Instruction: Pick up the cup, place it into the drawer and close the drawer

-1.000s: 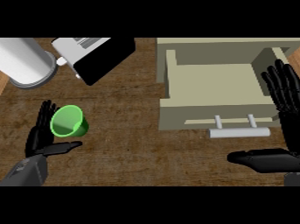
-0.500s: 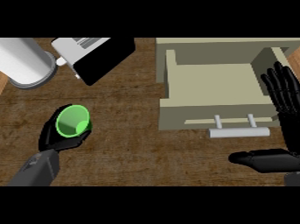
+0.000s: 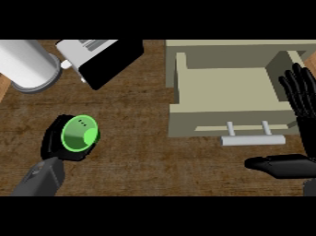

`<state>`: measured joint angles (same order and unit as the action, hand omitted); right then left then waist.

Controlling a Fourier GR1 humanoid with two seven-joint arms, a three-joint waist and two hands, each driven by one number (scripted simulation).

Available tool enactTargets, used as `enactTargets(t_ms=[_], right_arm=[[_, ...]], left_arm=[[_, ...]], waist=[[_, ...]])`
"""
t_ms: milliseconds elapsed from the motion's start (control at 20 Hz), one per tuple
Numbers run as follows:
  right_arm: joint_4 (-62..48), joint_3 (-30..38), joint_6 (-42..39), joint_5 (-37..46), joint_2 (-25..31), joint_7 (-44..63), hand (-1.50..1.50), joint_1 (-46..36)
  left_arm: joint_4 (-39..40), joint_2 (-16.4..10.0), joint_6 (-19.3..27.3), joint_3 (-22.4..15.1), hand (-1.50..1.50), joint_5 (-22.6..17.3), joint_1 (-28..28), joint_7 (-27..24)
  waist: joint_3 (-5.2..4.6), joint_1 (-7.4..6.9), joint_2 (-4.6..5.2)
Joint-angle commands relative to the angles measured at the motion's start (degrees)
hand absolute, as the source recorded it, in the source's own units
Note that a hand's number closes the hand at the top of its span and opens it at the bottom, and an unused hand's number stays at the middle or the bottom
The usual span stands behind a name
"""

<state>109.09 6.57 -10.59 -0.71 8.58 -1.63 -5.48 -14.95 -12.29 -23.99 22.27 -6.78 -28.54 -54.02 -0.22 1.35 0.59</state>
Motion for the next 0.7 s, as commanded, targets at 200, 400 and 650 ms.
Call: enactTargets(t_ms=[200,400,650], right_arm=[[0.3,-0.7,0.6,1.2,-0.4,-0.1,-1.5,-0.2],[0.7,0.9,0.5,-0.1,0.2,1.2,-1.5,-0.4],[1.5,0.7,-0.1,0.1,0.1,0.2,-1.5,2.4]], left_arm=[[-2.6,0.5,-2.9,1.8,1.5,-2.1,0.6,-9.4],[-6.3,0.9,-3.4,0.8,1.5,-2.1,0.3,-9.7],[-13.0,4.5,-1.7,-2.7,1.5,-0.7,1.4,-9.7]], waist=[[0.05,-0.35,-0.15],[0.12,-0.74,-0.42],[0.22,-1.27,-0.8]])
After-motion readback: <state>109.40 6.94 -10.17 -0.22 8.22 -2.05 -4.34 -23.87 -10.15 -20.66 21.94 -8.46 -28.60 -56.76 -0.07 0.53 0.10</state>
